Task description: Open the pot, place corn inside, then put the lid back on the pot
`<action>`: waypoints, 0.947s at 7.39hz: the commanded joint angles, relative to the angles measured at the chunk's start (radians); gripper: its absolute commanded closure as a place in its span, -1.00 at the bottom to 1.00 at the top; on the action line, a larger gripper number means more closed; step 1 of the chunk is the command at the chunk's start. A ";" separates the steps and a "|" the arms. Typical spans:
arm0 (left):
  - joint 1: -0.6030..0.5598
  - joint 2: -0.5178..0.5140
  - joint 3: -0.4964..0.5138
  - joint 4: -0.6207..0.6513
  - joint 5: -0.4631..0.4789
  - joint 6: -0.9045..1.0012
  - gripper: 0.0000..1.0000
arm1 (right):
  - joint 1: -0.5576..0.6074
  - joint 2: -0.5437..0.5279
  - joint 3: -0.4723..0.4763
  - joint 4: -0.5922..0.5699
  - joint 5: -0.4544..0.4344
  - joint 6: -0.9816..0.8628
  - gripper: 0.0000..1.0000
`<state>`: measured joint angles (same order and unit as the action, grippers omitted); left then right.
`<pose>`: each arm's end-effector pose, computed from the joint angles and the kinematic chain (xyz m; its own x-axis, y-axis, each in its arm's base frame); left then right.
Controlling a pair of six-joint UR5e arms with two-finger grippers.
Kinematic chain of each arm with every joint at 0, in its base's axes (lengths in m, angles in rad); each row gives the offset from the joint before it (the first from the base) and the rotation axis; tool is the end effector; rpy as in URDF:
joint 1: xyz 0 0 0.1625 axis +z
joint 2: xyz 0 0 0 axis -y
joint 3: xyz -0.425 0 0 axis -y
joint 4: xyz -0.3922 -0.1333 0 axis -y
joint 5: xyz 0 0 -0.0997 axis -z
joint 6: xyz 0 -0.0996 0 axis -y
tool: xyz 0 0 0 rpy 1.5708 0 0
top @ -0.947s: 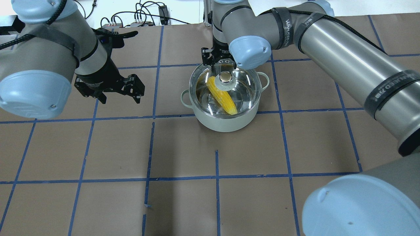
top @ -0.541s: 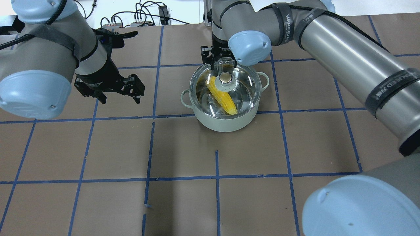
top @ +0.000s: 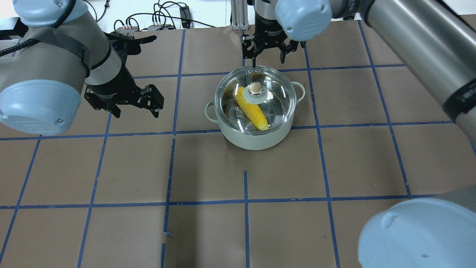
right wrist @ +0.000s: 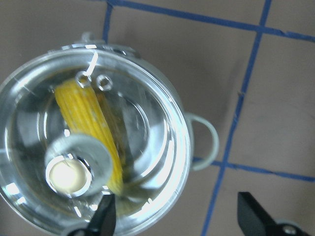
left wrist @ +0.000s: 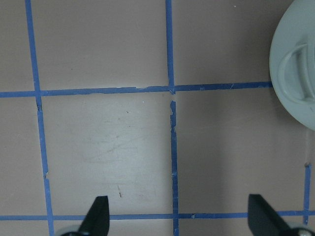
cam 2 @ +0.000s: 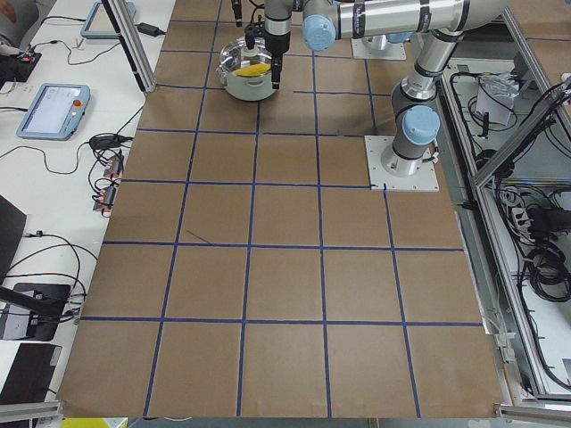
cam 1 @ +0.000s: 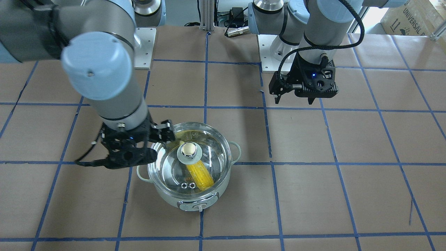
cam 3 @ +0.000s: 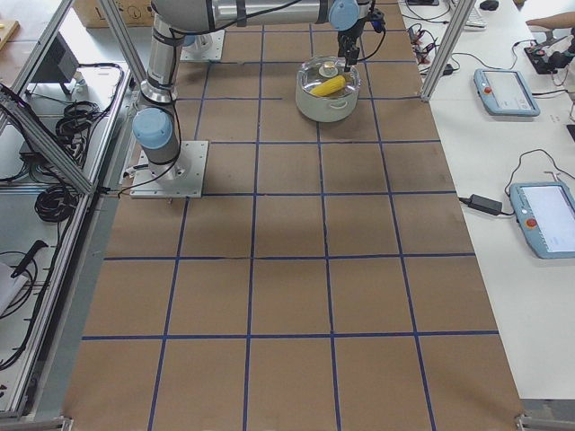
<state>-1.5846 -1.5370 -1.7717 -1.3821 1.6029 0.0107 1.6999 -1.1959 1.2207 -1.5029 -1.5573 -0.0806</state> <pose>-0.1366 -0.4724 0.4246 -0.9992 0.0238 -0.0323 0.0245 0.9995 -0.0212 0.2156 -0.6151 0.4399 -0.9782 -0.2066 -0.0208 -0.2076 0.9739 0.0912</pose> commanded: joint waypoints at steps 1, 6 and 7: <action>0.000 0.001 0.000 0.000 0.000 0.002 -1.00 | -0.120 -0.211 0.136 0.153 -0.004 -0.143 -0.99; 0.014 0.005 0.000 -0.002 0.000 0.005 -1.00 | -0.120 -0.341 0.292 0.026 -0.001 -0.085 -0.99; 0.015 0.003 0.000 0.000 0.000 0.005 -1.00 | -0.112 -0.340 0.295 0.026 0.002 -0.035 -0.99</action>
<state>-1.5712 -1.5332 -1.7717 -1.3827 1.6025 0.0153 1.5817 -1.5370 1.5123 -1.4734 -1.5559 -0.1669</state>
